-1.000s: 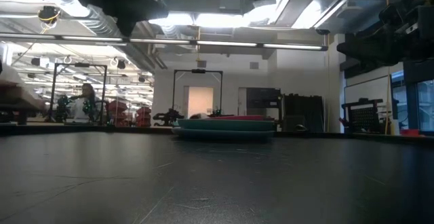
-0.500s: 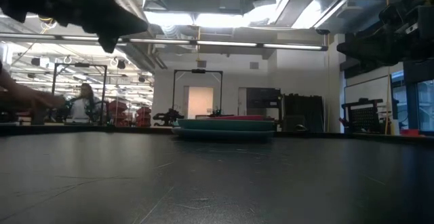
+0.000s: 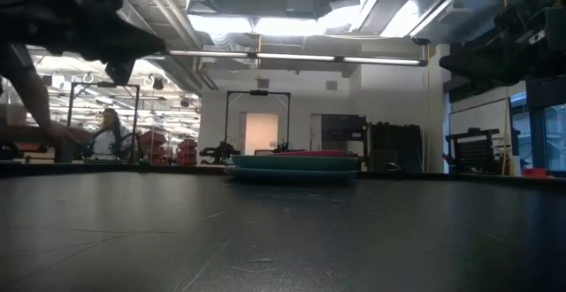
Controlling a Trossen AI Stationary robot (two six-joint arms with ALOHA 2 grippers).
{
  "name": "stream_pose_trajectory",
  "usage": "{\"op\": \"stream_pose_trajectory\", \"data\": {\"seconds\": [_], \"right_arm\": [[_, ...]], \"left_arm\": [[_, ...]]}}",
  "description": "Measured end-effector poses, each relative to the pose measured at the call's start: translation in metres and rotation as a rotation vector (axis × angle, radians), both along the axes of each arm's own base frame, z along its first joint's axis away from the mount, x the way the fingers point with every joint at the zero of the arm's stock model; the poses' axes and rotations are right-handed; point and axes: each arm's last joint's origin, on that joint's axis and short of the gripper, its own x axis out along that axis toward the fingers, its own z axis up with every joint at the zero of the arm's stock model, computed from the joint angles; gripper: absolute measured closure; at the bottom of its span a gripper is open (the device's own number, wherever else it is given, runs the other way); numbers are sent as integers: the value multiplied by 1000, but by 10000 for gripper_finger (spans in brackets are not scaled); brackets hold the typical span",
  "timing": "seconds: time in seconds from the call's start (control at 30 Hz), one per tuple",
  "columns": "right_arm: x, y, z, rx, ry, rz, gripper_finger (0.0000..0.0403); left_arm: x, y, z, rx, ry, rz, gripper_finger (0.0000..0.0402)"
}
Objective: Stack plastic plates
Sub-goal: Return to Home Position
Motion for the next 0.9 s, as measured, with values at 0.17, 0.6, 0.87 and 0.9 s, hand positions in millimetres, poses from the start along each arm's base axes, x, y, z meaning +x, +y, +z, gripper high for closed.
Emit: {"op": "stream_pose_trajectory", "data": {"seconds": [0.17,0.6,0.87,0.9], "right_arm": [[0,0,0,0,0,0,398],[0,0,0,0,0,0,398],[0,0,0,0,0,0,398],[0,0,0,0,0,0,398]], "left_arm": [[-13,1,-13,-10,-60,-34,398],[-34,3,-10,42,-189,-62,398],[-41,5,-8,49,-216,-37,398],[-41,5,-8,49,-216,-37,398]]}}
